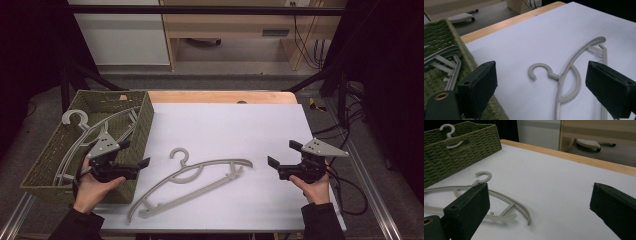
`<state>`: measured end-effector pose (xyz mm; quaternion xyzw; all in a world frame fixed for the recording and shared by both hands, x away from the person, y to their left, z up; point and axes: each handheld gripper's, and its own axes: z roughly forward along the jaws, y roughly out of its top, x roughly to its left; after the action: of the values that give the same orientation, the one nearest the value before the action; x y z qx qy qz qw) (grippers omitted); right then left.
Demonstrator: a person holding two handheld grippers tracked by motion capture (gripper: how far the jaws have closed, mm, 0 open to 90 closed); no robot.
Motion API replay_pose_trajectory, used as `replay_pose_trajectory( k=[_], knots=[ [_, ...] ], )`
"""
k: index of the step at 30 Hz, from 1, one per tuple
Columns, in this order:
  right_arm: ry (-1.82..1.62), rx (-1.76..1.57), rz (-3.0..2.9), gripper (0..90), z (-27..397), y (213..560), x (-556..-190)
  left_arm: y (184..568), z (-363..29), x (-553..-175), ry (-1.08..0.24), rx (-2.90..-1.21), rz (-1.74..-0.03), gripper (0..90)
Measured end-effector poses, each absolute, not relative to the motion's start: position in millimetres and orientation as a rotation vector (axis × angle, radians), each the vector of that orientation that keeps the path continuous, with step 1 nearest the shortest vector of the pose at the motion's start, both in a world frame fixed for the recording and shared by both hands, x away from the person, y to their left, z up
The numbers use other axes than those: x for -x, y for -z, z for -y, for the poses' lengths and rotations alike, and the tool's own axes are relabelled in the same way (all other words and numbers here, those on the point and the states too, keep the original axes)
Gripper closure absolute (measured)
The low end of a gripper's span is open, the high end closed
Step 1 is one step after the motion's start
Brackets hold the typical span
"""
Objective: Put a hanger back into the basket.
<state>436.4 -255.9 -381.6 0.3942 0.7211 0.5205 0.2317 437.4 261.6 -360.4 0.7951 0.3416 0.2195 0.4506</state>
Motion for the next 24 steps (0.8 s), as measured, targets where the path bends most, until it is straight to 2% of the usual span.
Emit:
replay_pose_trajectory(
  k=[13,24],
  knots=[
    [-1.426,-1.083,-1.989,3.0,255.4,382.7,-436.2,377.7,-227.0,-434.3,-0.507,-2.114,-0.800,18.3],
    [-1.433,-1.077,-2.000,2.9,253.6,383.4,-435.5,401.3,-201.8,-432.6,-0.453,-2.213,-0.851,23.5]
  ],
)
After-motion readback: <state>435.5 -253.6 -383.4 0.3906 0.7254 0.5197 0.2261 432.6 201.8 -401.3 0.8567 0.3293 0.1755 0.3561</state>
